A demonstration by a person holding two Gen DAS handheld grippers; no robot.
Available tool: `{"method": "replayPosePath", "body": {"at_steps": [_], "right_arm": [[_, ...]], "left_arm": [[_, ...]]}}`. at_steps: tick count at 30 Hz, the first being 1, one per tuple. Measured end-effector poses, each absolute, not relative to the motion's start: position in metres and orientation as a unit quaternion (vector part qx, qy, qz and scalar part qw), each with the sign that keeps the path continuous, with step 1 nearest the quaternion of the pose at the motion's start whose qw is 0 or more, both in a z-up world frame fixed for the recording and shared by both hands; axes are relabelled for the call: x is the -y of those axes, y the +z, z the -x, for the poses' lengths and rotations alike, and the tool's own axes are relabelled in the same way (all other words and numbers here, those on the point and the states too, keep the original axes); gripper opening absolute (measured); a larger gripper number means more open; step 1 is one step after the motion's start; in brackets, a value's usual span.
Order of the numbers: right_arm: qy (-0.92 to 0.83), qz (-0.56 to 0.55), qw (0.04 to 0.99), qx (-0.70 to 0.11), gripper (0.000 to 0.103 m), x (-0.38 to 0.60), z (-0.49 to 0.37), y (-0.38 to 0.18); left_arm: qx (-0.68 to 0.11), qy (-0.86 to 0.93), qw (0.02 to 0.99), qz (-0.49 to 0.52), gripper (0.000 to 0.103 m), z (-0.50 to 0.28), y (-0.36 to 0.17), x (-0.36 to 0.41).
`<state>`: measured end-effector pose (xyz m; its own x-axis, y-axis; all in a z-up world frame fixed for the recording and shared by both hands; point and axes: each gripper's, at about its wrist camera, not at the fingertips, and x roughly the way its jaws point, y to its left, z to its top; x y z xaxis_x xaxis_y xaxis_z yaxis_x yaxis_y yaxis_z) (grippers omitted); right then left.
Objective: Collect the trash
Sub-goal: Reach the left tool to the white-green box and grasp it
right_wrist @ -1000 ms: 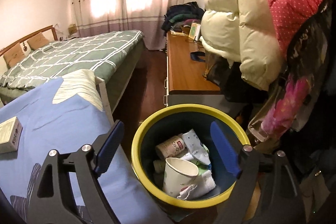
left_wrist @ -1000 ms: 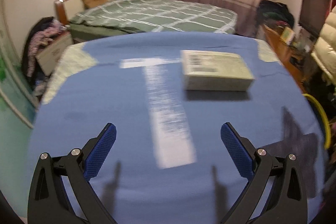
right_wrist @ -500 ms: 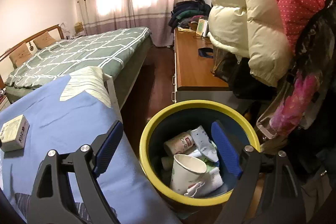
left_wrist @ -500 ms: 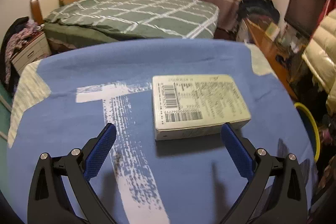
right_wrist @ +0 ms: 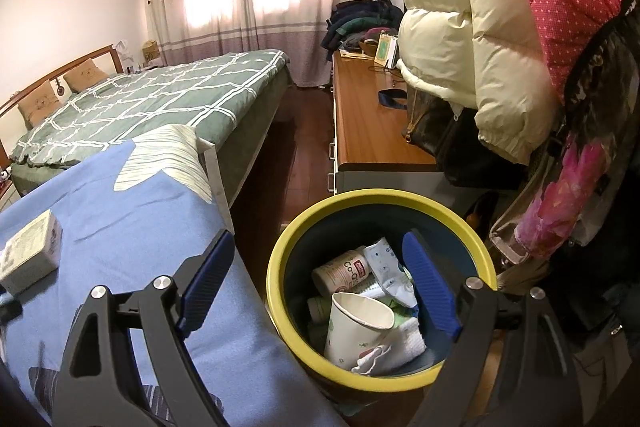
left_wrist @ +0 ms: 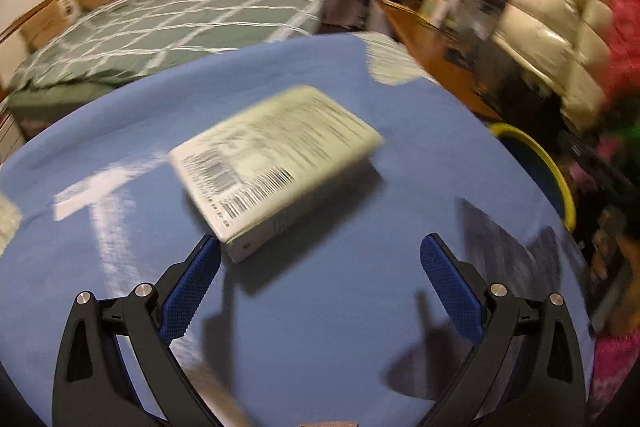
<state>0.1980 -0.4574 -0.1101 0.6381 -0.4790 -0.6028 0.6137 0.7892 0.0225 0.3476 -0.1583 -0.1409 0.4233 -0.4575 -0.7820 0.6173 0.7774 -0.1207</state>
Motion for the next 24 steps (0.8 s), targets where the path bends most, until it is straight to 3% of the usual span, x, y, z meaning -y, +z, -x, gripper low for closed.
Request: {"method": "replayPosePath", "body": {"at_steps": [5,11,15,24], "right_arm": [[-0.298,-0.117,0.899,-0.297,0.081,0.457,-0.198,-0.109],[-0.297,-0.118,0.900,-0.297,0.081,0.457,-0.198,-0.109],[-0.298,-0.119,0.899,-0.297,0.081,0.457,-0.198,-0.110],[-0.297,-0.122,0.898,-0.301,0.081,0.458,-0.198,-0.113]], "left_arm": [[-0.412,-0.340,0.836,-0.126,0.098,-0.318,-0.130,0.182],[-0.394,-0.282,0.865,-0.129,0.098,-0.353,-0.114,0.174],[-0.393,-0.286,0.854,-0.187,0.098,-0.374,-0.122,0.186],[-0.421,-0.310,0.826,-0.210,0.098,-0.413,-0.141,0.204]]}}
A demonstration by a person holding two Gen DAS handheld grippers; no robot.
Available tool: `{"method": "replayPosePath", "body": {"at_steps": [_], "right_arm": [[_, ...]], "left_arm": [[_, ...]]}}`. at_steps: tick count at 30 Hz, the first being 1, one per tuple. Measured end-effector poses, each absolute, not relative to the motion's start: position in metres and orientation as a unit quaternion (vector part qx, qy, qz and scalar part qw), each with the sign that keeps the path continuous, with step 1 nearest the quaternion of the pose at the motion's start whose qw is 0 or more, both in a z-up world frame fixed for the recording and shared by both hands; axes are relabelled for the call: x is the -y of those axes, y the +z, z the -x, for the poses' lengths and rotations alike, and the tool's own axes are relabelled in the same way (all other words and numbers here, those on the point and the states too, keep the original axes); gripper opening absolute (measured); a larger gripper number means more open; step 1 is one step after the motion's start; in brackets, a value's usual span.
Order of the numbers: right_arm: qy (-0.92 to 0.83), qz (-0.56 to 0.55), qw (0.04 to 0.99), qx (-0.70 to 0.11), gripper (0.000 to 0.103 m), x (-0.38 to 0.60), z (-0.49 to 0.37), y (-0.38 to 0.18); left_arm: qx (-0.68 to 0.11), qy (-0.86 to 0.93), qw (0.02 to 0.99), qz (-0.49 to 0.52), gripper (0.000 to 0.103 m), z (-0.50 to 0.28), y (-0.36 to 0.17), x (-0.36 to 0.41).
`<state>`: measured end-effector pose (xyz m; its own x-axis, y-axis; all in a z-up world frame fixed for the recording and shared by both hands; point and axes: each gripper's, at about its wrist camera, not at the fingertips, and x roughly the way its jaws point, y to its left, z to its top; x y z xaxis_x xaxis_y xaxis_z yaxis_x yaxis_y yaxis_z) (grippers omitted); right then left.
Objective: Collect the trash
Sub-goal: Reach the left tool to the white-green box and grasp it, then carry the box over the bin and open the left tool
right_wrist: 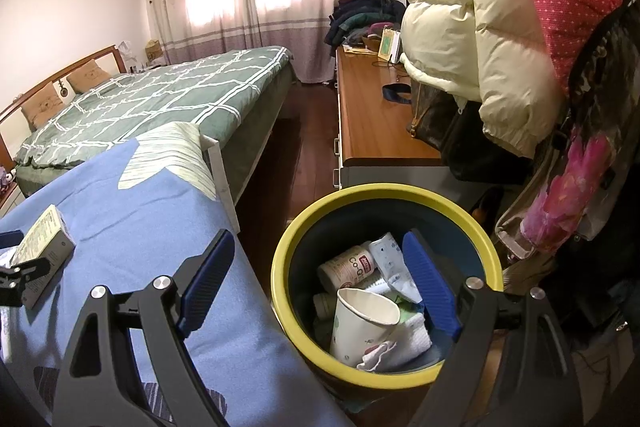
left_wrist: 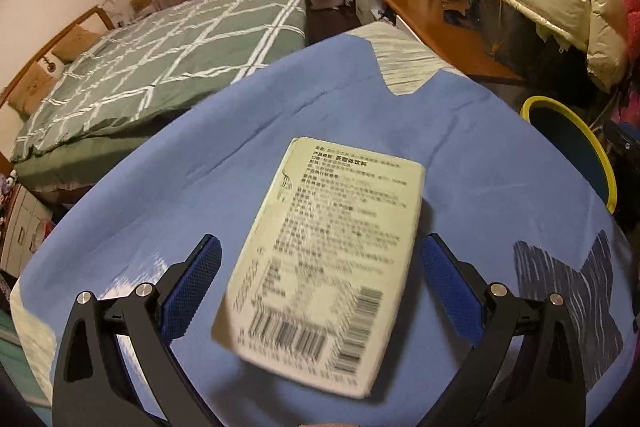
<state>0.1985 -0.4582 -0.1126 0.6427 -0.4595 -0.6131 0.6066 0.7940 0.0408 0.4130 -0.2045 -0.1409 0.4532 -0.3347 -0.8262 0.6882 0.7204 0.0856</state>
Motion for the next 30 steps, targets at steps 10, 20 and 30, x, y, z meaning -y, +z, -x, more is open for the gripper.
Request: {"method": "replayPosePath", "body": {"at_steps": [10,20,30], "right_arm": [[-0.284,-0.124,0.900,-0.306,0.081,0.456,-0.199,-0.114],[-0.256,-0.121,0.911,-0.299,0.081,0.452,-0.178,-0.100],[-0.257,-0.105,0.921,-0.274,0.081,0.472,-0.100,-0.079]], "left_arm": [[-0.437,-0.321,0.813,-0.211,0.078,-0.415,-0.154,0.206],[-0.414,-0.289,0.838,-0.206,0.072,-0.378,-0.133,0.218],[-0.387,-0.333,0.841,-0.182,0.072,-0.317,-0.083,0.282]]}}
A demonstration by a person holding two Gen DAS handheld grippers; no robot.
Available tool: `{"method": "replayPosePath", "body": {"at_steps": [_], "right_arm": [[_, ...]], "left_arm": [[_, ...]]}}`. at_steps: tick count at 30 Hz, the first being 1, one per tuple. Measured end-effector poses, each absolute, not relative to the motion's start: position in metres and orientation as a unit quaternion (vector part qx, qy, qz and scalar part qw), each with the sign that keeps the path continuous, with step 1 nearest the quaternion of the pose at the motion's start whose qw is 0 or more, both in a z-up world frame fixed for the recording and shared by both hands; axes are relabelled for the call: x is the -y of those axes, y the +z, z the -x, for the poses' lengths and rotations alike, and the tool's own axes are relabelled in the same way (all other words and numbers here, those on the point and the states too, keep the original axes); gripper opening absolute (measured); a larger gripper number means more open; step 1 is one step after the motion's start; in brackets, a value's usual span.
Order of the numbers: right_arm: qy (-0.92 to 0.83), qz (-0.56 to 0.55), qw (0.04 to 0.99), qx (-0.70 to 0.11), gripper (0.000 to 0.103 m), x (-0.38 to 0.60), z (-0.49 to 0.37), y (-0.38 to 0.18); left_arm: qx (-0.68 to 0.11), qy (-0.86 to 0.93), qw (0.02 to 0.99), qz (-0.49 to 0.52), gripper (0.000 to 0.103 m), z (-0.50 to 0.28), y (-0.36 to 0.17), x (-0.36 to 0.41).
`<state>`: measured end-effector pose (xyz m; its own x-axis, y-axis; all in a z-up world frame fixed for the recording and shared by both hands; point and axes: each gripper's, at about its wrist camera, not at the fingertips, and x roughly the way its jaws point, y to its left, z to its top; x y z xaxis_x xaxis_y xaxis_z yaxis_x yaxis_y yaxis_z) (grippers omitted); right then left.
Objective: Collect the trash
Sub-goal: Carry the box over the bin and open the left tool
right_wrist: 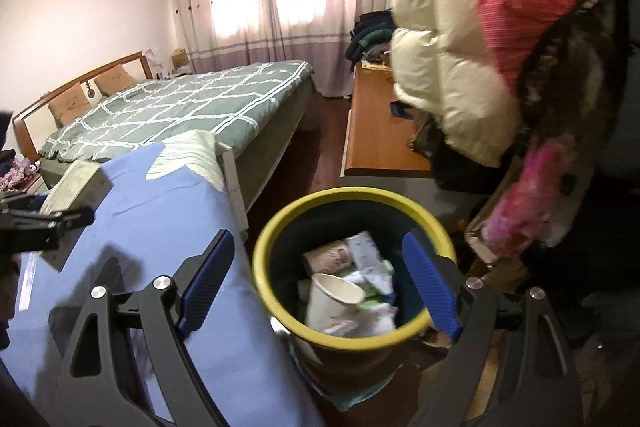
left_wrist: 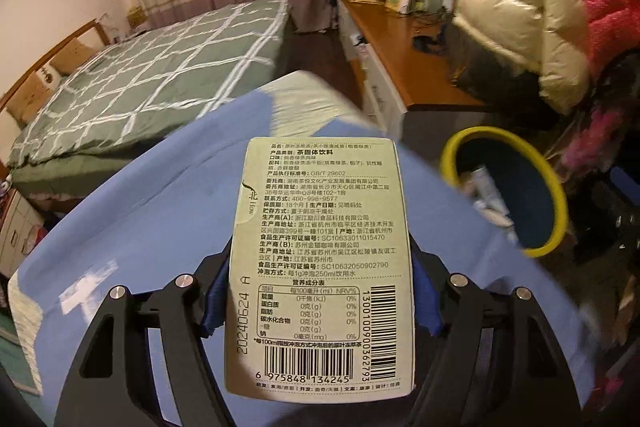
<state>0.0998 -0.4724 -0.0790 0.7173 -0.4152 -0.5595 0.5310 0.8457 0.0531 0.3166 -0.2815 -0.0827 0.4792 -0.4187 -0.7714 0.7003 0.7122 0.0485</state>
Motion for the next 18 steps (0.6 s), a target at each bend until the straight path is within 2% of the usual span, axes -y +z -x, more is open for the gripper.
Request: {"method": "replayPosePath", "body": {"at_steps": [18], "right_arm": [[-0.276,-0.144,0.909,-0.277,0.082,0.521,-0.013,-0.085]], "left_arm": [[-0.417,-0.430,0.775,-0.201,0.072,-0.236,-0.102,0.493]]}}
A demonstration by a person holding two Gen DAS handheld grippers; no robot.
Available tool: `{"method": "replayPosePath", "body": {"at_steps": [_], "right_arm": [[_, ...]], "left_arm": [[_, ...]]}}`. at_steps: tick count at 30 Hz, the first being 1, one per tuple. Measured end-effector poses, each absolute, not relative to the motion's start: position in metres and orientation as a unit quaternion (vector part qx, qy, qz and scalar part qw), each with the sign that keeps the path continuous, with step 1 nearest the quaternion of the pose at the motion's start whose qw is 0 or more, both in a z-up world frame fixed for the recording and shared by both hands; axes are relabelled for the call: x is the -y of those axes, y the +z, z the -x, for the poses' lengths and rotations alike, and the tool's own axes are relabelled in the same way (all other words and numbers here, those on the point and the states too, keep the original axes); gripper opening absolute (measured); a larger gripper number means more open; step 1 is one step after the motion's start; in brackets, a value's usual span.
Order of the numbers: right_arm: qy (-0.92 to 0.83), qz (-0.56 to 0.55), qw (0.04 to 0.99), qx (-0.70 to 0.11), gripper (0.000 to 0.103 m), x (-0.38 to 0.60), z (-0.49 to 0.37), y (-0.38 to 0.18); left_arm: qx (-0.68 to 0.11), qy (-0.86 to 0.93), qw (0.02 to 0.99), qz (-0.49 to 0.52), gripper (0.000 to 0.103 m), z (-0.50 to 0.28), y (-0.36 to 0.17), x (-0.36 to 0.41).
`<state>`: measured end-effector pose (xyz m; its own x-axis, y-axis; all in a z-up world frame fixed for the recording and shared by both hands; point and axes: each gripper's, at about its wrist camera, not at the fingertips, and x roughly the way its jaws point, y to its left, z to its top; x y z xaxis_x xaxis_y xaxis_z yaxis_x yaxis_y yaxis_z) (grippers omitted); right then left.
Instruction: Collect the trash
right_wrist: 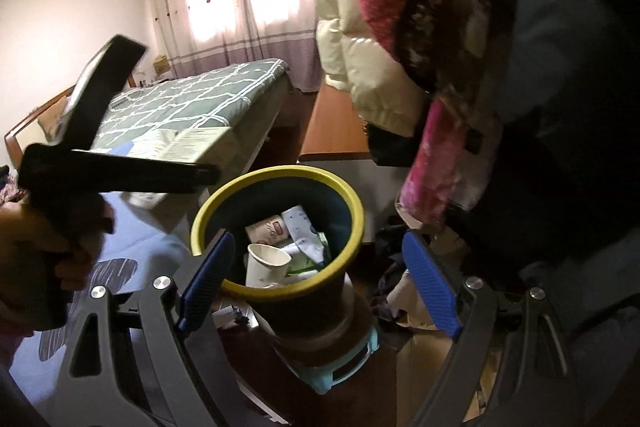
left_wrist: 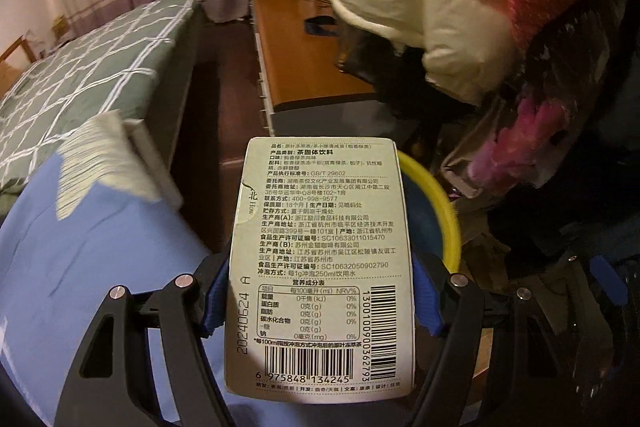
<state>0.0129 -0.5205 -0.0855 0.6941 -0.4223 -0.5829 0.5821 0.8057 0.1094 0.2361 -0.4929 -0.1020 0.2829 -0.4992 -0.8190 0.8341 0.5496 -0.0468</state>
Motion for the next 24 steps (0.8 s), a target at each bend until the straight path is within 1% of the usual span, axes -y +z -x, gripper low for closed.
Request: {"method": "replayPosePath", "body": {"at_steps": [3,5,6,7,11,15,17,21,24], "right_arm": [[-0.277,-0.152,0.908,-0.275,0.082,0.525,-0.009,-0.086],[-0.277,-0.158,0.908,-0.273,0.082,0.527,-0.007,-0.086],[-0.276,-0.159,0.908,-0.273,0.082,0.528,-0.007,-0.086],[-0.275,-0.160,0.908,-0.273,0.082,0.527,-0.007,-0.086],[-0.267,-0.157,0.910,-0.274,0.081,0.523,-0.009,-0.084],[-0.246,-0.156,0.915,-0.279,0.082,0.514,-0.013,-0.083],[-0.231,-0.150,0.919,-0.282,0.082,0.505,-0.016,-0.082],[-0.193,-0.131,0.929,-0.286,0.082,0.480,-0.023,-0.074],[-0.171,-0.118,0.937,-0.281,0.082,0.462,-0.024,-0.067]], "left_arm": [[-0.422,-0.427,0.773,-0.203,0.072,-0.235,-0.110,0.516],[-0.423,-0.419,0.776,-0.206,0.077,-0.237,-0.116,0.525],[-0.421,-0.409,0.783,-0.205,0.087,-0.239,-0.118,0.529],[-0.420,-0.403,0.788,-0.202,0.094,-0.241,-0.120,0.529],[-0.431,-0.387,0.796,-0.176,0.094,-0.249,-0.118,0.509],[-0.391,-0.362,0.831,-0.159,0.094,-0.237,-0.089,0.451],[-0.372,-0.350,0.847,-0.147,0.097,-0.229,-0.073,0.420],[-0.336,-0.308,0.884,-0.102,0.098,-0.201,-0.034,0.323],[-0.311,-0.261,0.909,-0.092,0.098,-0.176,-0.015,0.260]]}}
